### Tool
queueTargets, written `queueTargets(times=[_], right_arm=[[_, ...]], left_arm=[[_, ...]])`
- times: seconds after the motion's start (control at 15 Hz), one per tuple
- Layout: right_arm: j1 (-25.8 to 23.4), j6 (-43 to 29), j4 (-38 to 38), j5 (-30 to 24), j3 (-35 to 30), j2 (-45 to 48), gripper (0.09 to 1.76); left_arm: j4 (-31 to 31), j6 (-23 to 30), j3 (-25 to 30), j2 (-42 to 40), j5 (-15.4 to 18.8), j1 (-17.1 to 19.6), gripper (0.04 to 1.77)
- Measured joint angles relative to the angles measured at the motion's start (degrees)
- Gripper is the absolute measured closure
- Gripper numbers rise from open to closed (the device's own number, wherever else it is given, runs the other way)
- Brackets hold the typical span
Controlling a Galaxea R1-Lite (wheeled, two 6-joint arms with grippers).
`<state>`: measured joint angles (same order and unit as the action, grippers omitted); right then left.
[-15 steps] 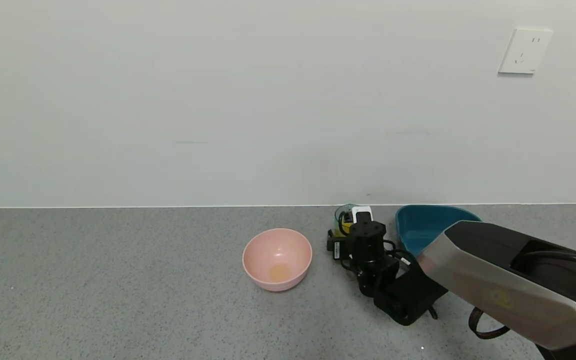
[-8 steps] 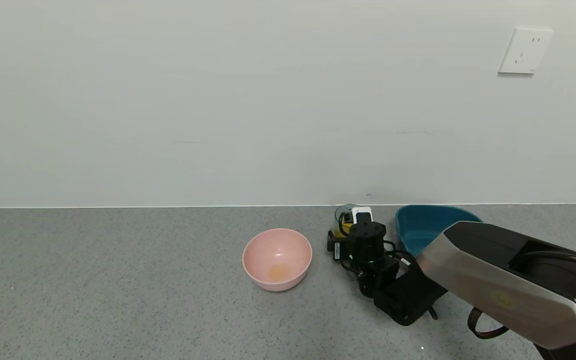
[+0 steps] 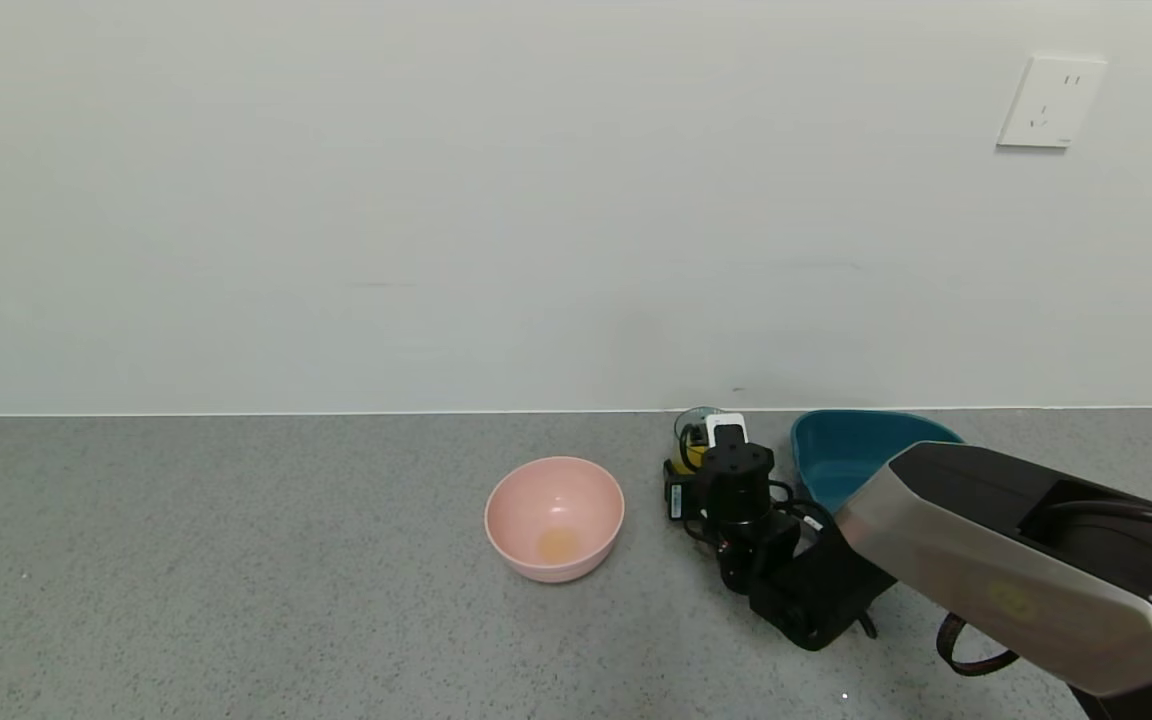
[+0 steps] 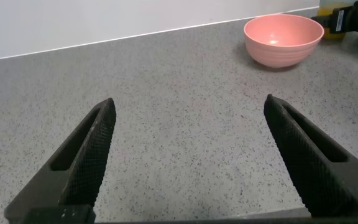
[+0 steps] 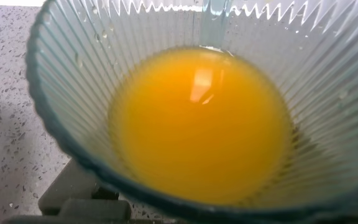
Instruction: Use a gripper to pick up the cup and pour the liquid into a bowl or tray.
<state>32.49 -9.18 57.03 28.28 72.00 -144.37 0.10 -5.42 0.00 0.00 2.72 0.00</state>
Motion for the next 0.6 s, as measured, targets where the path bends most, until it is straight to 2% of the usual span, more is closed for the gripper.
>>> queueTargets(times=[0.6], right_arm=[[0.1, 0.0, -0.1, -0.1, -0.1, 0.3, 0.5]], left_arm=[[0.0, 0.0, 0.0, 0.0, 0.0, 0.0, 0.09]])
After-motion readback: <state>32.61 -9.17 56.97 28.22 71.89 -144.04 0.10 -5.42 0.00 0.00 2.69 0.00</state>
